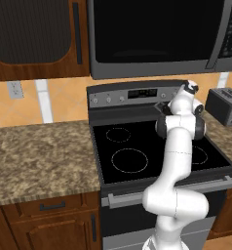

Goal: Turn off the rear right burner of the stove.

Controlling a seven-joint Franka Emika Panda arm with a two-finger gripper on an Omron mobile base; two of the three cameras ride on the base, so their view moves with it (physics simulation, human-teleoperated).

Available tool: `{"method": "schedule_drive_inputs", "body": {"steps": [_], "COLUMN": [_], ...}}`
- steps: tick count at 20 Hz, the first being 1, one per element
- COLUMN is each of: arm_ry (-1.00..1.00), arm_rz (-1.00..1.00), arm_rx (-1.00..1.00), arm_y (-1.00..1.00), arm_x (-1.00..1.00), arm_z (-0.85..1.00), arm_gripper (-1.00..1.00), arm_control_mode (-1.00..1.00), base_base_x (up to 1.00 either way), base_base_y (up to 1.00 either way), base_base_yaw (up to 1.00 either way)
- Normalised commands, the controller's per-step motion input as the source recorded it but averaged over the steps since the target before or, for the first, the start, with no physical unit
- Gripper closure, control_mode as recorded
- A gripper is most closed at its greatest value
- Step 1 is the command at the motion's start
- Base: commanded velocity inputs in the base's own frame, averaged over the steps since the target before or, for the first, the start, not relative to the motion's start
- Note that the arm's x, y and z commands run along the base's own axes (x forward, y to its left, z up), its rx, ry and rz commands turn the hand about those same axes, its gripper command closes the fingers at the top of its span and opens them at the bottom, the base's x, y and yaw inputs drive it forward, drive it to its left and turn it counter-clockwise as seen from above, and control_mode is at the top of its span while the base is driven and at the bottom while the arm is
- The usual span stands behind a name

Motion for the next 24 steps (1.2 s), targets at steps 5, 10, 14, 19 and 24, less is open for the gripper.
{"method": "schedule_drive_inputs", "body": {"steps": [5,10,14,19,24], "arm_ry": [0.00,0.03,0.08,0.05,0.01], "arm_rz": [0.00,-0.04,-0.04,-0.03,-0.01], "arm_rx": [0.09,0.23,0.27,0.33,0.34], "arm_y": [0.07,0.00,-0.08,-0.17,-0.22], "arm_x": [0.10,-0.02,-0.14,-0.10,-0.04], "arm_z": [0.00,0.03,0.04,0.11,0.17], "arm_gripper": [1.00,1.00,1.00,1.00,1.00], "arm_control_mode": [-1.00,-1.00,-1.00,-1.00,-1.00], "base_base_x": [0.00,0.00,0.00,0.00,0.00], "base_base_y": [0.00,0.00,0.00,0.00,0.00], "base_base_yaw": [0.00,0.00,0.00,0.00,0.00]}}
